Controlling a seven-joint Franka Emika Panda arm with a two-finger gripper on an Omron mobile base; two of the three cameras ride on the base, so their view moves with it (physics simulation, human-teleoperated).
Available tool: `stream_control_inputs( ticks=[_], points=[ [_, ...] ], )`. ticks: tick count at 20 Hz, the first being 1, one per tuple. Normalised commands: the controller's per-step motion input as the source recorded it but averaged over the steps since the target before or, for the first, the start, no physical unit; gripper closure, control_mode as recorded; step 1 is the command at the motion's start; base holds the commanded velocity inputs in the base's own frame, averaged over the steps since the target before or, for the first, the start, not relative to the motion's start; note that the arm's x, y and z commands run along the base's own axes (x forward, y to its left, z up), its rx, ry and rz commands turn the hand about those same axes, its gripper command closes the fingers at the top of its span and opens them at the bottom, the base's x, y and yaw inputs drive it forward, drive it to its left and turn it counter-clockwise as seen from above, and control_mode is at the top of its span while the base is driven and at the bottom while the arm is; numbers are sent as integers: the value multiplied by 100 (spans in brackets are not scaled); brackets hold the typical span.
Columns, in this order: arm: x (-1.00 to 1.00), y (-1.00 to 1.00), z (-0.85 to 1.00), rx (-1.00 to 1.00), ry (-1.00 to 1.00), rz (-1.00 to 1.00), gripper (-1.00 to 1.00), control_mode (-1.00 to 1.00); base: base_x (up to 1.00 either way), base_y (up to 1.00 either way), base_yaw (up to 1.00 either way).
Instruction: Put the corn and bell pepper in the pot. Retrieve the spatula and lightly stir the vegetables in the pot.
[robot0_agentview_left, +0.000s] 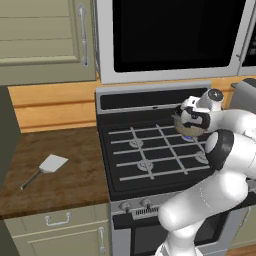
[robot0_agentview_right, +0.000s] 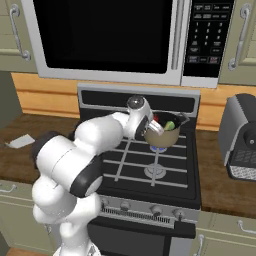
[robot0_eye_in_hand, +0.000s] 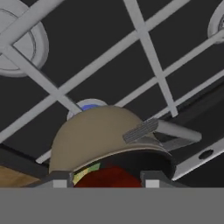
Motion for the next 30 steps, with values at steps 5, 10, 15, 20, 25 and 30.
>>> stream_control_inputs(
  ticks=[5,10,15,20,25,30],
  points=[
    [57,-24,-20,0,10,-2,100,-100,0,0,0],
    [61,-1,-42,-8,6,2,100,-100,0,0,0],
    [48,-17,-16,-9,0,1,100,-100,0,0,0],
    [25,-13,-31,-11,-2,1,100,-100,0,0,0],
    [4,5,-30,-13,-5,4,-100,-100,0,0,0],
    [-33,11,-12,-8,-11,1,-100,-100,0,0,0]
  ],
)
